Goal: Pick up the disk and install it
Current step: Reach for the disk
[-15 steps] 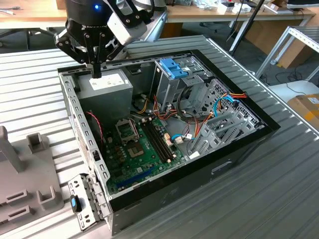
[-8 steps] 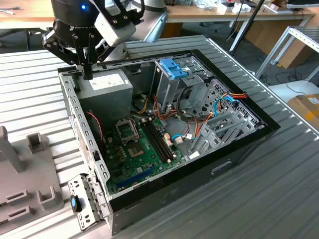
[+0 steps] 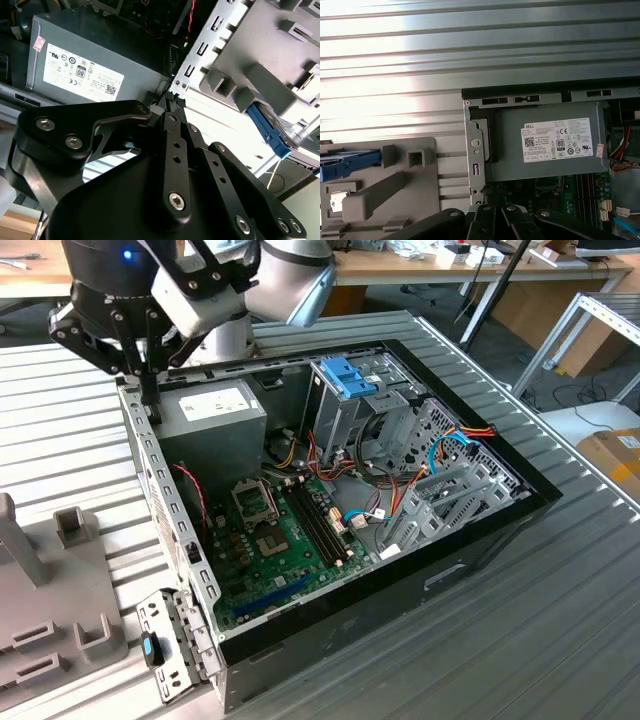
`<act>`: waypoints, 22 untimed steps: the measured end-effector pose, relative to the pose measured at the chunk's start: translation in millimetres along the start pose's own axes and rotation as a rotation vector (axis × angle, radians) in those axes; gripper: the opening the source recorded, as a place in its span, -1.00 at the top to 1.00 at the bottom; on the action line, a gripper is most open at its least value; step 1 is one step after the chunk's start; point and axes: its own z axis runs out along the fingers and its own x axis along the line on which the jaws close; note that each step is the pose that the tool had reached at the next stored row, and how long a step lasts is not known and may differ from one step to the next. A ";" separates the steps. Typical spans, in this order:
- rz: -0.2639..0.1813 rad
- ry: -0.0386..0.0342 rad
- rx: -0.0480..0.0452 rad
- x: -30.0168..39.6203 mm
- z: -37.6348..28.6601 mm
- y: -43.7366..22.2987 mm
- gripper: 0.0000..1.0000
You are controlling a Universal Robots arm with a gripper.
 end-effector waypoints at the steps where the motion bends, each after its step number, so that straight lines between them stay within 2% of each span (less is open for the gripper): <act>1: 0.000 0.0000 0.0000 2.3 -0.1 -0.2 0.79; 4: 0.000 0.0000 0.0000 9.1 -0.3 -0.7 0.79; 7: 0.000 0.0000 0.0000 21.2 -0.6 -1.6 0.79; 11: 0.000 -0.0001 0.0000 32.6 -0.9 -2.5 0.79; 22: 0.000 -0.0001 0.0000 73.9 -2.1 -5.6 0.79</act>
